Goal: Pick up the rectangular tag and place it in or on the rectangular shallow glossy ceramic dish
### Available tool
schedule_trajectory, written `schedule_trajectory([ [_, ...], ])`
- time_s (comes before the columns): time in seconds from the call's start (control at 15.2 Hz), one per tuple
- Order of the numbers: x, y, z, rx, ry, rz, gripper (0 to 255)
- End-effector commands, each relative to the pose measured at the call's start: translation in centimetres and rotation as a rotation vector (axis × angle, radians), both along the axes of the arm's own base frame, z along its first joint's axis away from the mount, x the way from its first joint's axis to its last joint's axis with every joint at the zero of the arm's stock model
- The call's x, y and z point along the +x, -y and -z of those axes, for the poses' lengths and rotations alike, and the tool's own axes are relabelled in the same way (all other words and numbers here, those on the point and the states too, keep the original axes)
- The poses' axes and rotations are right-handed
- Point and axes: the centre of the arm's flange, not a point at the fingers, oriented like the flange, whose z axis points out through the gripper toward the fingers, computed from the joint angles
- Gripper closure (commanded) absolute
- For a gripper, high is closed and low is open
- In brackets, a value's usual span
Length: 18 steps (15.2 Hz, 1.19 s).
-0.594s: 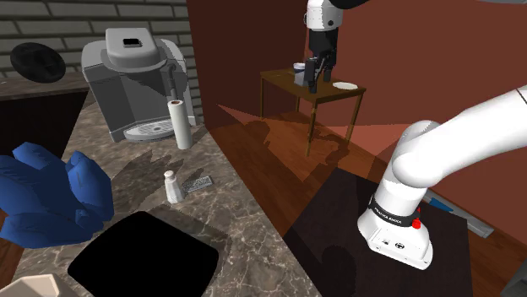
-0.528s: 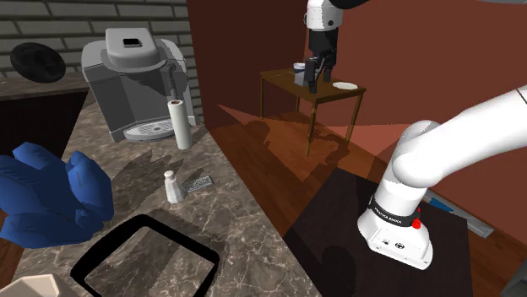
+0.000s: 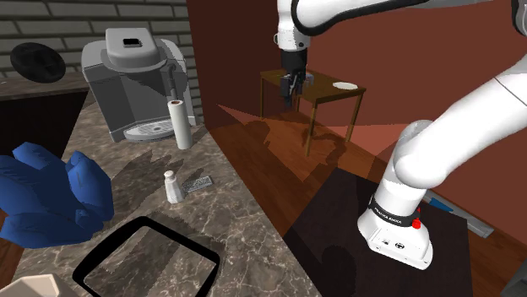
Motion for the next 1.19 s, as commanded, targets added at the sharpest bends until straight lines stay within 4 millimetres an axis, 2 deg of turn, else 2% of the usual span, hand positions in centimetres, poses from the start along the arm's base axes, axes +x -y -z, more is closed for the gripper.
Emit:
schedule_trajectory([
  [0.0, 1.6, -0.9, 1.5, 0.009, -0.001, -0.054, 0],
  [0.53, 8.1, -5.9, 7.5, 0.043, -0.01, -0.264, 0],
  [1.12, 14.0, -13.2, 14.0, 0.081, -0.021, -0.499, 0],
])
